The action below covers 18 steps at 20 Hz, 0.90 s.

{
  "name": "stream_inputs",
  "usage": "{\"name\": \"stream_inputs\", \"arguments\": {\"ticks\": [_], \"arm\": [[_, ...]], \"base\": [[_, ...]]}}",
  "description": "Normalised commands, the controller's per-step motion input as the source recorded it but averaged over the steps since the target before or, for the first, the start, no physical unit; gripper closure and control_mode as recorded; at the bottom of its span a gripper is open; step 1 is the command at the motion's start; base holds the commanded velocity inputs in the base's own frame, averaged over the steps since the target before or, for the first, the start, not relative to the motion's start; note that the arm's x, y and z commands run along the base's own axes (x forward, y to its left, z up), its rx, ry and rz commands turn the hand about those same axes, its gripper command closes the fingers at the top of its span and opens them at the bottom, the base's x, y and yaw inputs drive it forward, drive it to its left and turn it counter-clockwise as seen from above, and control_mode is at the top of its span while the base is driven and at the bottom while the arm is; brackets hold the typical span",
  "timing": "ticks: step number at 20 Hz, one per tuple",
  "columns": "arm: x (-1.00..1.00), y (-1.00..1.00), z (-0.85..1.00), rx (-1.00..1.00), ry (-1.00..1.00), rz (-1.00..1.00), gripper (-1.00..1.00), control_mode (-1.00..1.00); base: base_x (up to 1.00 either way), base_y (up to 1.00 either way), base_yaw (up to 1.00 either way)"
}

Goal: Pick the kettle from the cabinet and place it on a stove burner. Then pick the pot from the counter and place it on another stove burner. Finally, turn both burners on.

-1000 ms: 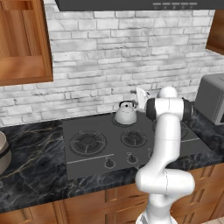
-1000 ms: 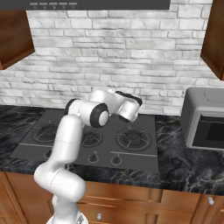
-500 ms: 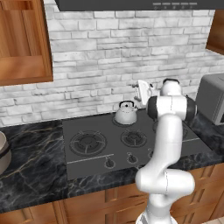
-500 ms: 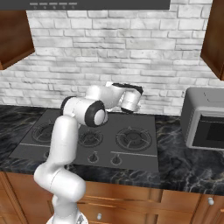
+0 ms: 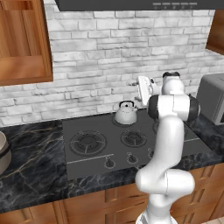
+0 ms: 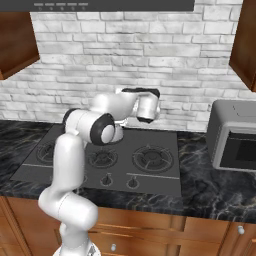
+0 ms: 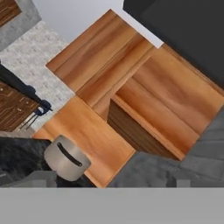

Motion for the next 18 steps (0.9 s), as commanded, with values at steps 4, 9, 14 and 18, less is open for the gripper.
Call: {"name": "stream_inputs", "arguments": {"ticks": [4,9,14,18], "arm": [[-0.25,0.24,0.04,-0.02,-0.22,0.02,-1.0,-1.0],[-0.13,0.29,0.0,-0.04,-0.14,0.0,-1.0,-1.0],[-0.05,0.4,0.0,-0.06,-0.07,0.0,-1.0,-1.0],[-0.05,0.24,0.0,-0.02,-0.06,0.0,-1.0,-1.0]], "base": [[0.0,0.0,0.0],[0.0,0.0,0.0],[0.0,0.0,0.0],[0.0,0.0,0.0]]}}
